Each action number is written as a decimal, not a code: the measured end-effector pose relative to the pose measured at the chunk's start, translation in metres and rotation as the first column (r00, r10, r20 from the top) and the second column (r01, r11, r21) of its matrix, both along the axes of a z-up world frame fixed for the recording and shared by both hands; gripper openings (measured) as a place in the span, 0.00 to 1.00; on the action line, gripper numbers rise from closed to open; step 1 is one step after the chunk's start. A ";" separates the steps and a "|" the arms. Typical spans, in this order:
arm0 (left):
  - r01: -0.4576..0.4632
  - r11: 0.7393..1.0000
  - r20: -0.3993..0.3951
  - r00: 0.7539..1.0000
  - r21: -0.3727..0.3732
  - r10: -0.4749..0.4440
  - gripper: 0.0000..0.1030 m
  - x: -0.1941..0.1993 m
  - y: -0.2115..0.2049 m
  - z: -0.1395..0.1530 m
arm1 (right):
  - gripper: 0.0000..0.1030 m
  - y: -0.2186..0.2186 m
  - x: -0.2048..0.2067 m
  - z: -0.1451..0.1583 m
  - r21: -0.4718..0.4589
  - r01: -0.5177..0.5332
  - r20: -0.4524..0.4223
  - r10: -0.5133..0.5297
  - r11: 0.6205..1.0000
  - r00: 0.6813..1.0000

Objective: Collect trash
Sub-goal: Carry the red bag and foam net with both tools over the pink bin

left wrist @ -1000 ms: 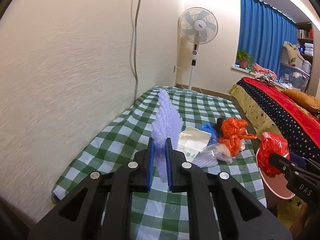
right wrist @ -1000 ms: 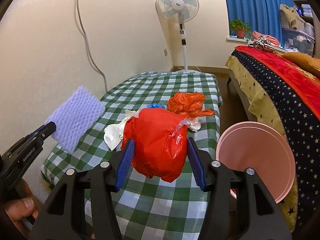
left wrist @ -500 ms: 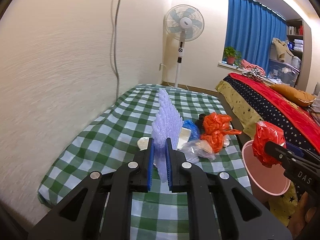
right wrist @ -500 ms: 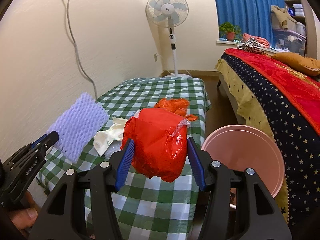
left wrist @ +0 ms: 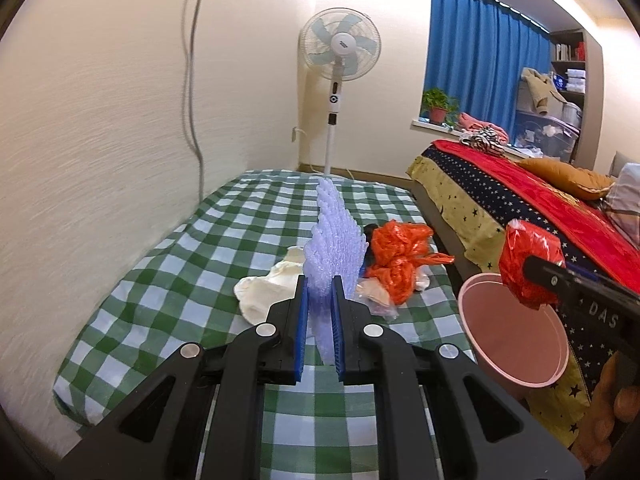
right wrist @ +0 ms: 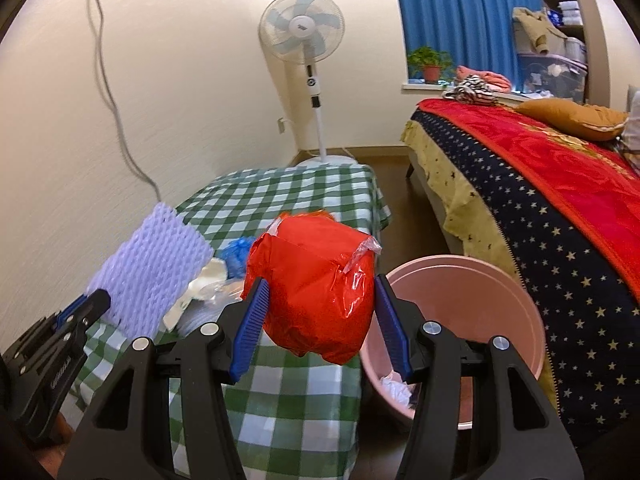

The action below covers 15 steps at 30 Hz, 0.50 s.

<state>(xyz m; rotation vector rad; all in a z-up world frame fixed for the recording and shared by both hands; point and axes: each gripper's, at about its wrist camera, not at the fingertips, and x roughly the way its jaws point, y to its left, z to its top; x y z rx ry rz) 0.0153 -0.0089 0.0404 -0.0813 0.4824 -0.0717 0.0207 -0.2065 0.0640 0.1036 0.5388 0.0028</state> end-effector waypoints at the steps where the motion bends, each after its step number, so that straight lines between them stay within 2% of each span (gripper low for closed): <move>1: 0.003 1.000 0.001 1.000 0.004 -0.003 0.11 0.000 -0.002 0.000 | 0.52 -0.001 0.000 0.001 -0.002 0.008 0.003 -0.008 1.000 1.000; 15: 0.068 0.998 0.008 0.998 0.004 -0.068 0.11 0.011 -0.030 -0.004 | 0.52 -0.022 0.003 0.006 -0.024 0.088 0.020 -0.088 0.996 0.996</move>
